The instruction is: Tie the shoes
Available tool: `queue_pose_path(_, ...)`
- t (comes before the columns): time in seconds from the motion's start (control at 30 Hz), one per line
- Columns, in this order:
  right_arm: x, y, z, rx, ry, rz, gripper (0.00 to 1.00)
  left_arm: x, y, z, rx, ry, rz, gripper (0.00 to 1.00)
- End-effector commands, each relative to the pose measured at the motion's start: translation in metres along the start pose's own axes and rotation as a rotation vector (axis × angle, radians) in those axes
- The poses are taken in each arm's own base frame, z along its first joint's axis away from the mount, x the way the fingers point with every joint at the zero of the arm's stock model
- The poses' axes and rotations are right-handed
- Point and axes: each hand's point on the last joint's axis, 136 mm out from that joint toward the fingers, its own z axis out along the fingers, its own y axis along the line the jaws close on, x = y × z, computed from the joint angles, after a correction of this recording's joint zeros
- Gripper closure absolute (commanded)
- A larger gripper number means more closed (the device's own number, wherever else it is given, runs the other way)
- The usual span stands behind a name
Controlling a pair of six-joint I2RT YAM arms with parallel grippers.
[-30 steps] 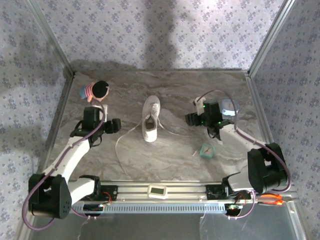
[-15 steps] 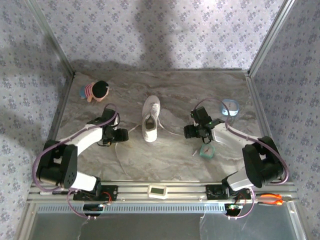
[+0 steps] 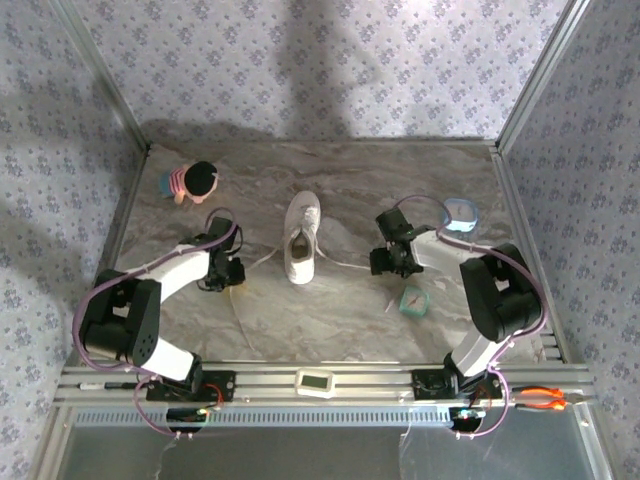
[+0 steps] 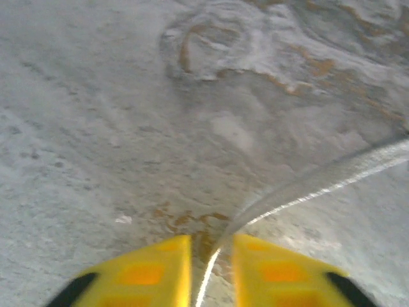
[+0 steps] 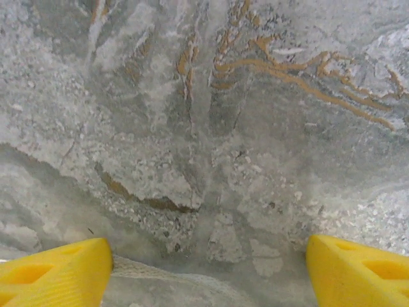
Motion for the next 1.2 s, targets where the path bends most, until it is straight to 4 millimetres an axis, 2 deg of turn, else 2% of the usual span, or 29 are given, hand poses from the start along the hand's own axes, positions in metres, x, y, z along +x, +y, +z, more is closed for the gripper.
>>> queue_pose_path(0.0,0.018,-0.002,0.010,0.034,0.076,-0.008,0.25,-0.011,-0.013,-0.025,0.066,-0.052,0.023,0.88)
queue_pose_path(0.03,0.019,-0.001,0.011,0.033,0.079,-0.013,0.32,-0.017,-0.015,-0.034,0.073,-0.074,0.030,0.90)
queue_pose_path(0.2,0.012,0.006,0.000,0.002,0.032,-0.041,0.83,-0.039,-0.028,-0.078,0.136,-0.168,0.065,1.00)
queue_pose_path(0.3,-0.001,0.021,-0.021,-0.061,-0.056,-0.087,0.99,-0.049,-0.036,-0.102,0.185,-0.223,0.073,1.00)
queue_pose_path(0.4,-0.013,0.027,-0.045,-0.094,-0.139,-0.108,1.00,-0.055,-0.042,-0.119,0.226,-0.268,0.086,1.00)
queue_pose_path(0.47,-0.019,0.027,-0.055,-0.106,-0.176,-0.099,1.00,-0.056,-0.041,-0.120,0.217,-0.279,0.097,0.97)
queue_pose_path(0.53,-0.023,0.027,-0.061,-0.124,-0.191,-0.088,1.00,-0.053,-0.036,-0.111,0.184,-0.256,0.105,0.85)
queue_pose_path(0.67,-0.023,0.030,-0.067,-0.159,-0.193,-0.076,1.00,-0.038,-0.032,-0.080,0.150,-0.154,0.115,0.67)
queue_pose_path(0.77,-0.025,0.034,-0.074,-0.187,-0.210,-0.063,1.00,-0.026,-0.029,-0.055,0.131,-0.095,0.107,0.59)
queue_pose_path(0.93,-0.032,0.040,-0.100,-0.236,-0.276,-0.044,1.00,-0.011,-0.021,-0.022,0.096,-0.031,0.098,0.52)
queue_pose_path(1.17,-0.038,0.045,-0.119,-0.259,-0.313,-0.043,1.00,-0.003,-0.013,0.001,0.029,0.065,0.061,0.48)
